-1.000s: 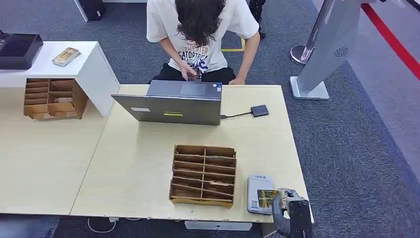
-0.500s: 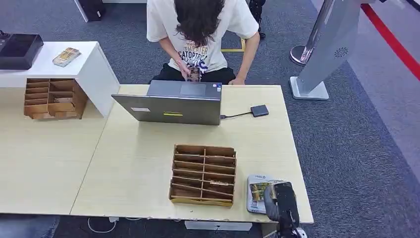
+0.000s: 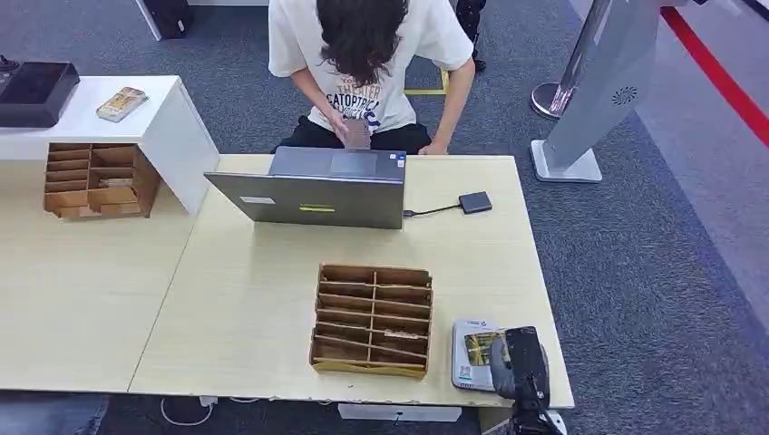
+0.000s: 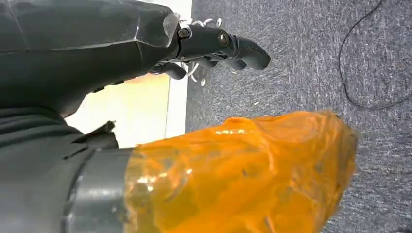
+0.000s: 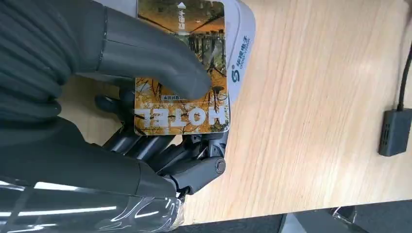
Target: Pass the card to the sensor for recognition and then transmit it.
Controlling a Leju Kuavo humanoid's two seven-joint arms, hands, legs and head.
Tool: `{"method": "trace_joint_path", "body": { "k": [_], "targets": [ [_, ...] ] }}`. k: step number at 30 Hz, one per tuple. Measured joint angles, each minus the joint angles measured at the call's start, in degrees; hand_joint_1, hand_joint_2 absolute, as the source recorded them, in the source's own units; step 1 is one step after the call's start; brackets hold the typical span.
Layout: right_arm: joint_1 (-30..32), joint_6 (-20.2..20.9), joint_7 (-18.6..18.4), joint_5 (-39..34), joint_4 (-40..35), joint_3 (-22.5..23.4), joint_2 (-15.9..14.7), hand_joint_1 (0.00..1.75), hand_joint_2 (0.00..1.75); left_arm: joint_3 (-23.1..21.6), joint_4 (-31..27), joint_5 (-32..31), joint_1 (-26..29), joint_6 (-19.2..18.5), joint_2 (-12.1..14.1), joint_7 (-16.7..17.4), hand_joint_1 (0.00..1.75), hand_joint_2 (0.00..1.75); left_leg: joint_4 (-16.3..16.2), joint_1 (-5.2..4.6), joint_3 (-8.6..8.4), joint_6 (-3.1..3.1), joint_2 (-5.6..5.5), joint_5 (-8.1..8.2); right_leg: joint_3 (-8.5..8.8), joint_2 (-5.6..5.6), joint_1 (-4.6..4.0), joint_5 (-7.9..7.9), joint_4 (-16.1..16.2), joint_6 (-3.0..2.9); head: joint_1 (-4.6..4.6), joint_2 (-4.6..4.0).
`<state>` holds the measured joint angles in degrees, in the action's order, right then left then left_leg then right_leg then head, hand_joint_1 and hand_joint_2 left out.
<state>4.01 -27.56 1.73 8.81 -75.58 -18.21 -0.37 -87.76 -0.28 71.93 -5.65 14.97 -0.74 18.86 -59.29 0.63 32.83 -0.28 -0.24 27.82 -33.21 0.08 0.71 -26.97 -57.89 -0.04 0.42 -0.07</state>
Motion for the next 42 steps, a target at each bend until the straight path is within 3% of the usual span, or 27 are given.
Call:
{"method": "trace_joint_path", "body": {
  "k": [15, 28, 42],
  "targets": [
    [-0.33, 2.1, -2.03, 5.71, 1.4, 3.15, 0.66, 1.75, 1.75, -0.02, 0.0, 1.14, -0.11, 0.0, 0.07, 0.22, 0.0, 0.0, 0.0, 0.0, -0.02, 0.0, 0.0, 0.0, 0.02, 0.0, 0.0, 0.0, 0.0, 0.0, 0.0, 0.0],
    [-0.63, 2.31, -12.15, 26.7, 0.66, 0.94, 0.72, 1.75, 1.75, -0.02, 0.0, 2.84, -0.11, 0.0, -0.15, 0.98, 0.0, 0.0, 0.0, 0.0, -0.04, 0.0, 0.0, 0.0, 0.03, 0.0, 0.0, 0.0, 0.0, 0.0, 0.0, 0.0],
    [-0.61, 3.06, -12.55, 28.43, -0.07, -0.35, 1.11, 1.75, 1.75, -0.07, 0.0, 3.32, -0.09, 0.0, -0.59, 0.98, 0.0, 0.0, 0.0, 0.0, -0.04, 0.0, 0.0, 0.0, 0.04, 0.0, 0.0, 0.0, 0.0, 0.0, 0.0, 0.02]
  ]
}}
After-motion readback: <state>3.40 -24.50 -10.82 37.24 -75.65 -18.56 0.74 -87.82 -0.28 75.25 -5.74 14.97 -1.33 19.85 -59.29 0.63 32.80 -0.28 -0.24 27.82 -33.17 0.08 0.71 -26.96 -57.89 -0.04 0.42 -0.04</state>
